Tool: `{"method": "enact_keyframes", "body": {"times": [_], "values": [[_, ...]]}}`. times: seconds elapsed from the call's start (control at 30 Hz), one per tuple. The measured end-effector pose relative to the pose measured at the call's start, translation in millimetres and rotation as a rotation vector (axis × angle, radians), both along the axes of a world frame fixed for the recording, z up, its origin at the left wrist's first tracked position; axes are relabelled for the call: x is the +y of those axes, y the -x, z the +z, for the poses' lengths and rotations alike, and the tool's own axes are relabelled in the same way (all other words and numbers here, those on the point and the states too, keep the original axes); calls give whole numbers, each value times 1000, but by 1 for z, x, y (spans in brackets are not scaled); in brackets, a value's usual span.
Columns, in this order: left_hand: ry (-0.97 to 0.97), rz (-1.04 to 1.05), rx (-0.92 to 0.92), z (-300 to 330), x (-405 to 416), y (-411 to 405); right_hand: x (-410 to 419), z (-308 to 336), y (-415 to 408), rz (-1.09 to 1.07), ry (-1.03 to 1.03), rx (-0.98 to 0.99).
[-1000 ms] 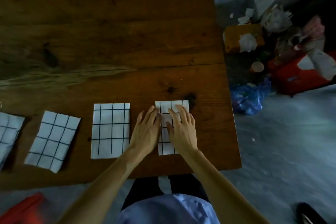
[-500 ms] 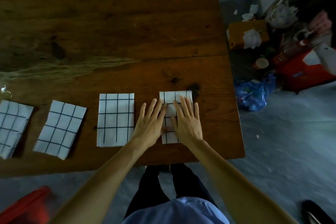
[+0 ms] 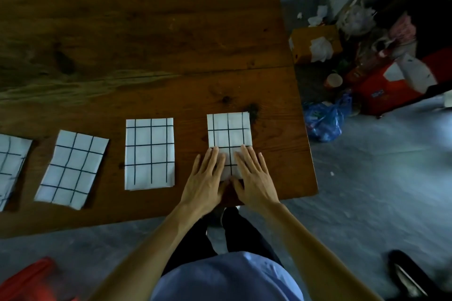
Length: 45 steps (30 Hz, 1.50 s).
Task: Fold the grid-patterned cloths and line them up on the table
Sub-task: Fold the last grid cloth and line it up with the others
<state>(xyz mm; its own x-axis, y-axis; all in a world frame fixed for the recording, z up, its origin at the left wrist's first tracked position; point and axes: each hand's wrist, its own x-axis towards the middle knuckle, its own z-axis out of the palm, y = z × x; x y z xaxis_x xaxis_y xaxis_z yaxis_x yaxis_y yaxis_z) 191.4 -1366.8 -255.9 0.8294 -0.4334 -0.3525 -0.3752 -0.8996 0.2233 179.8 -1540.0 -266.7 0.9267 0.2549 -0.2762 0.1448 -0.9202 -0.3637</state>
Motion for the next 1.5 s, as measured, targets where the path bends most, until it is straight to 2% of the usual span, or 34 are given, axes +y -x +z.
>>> {"method": "enact_keyframes", "body": {"times": [0.27,0.43,0.53,0.7,0.9,1.03,1.17,1.33,1.5], "values": [[45,46,-35,4,10,2,0,5,-4,-10,-40,-64],[46,353,-70,19,86,18,55,15,-21,74,-101,-84],[-13,428,-20,18,139,27,112,24,-30,173,-131,-15],[16,377,55,12,180,23,175,17,-26,209,-30,86],[159,294,136,13,188,23,184,18,-12,169,114,102],[199,240,149,14,178,23,176,20,-13,137,135,110],[240,277,140,16,163,20,166,20,-14,127,118,104],[213,294,152,25,157,20,164,18,-17,143,119,86],[159,404,52,30,186,30,201,17,-11,199,26,-12]]}}
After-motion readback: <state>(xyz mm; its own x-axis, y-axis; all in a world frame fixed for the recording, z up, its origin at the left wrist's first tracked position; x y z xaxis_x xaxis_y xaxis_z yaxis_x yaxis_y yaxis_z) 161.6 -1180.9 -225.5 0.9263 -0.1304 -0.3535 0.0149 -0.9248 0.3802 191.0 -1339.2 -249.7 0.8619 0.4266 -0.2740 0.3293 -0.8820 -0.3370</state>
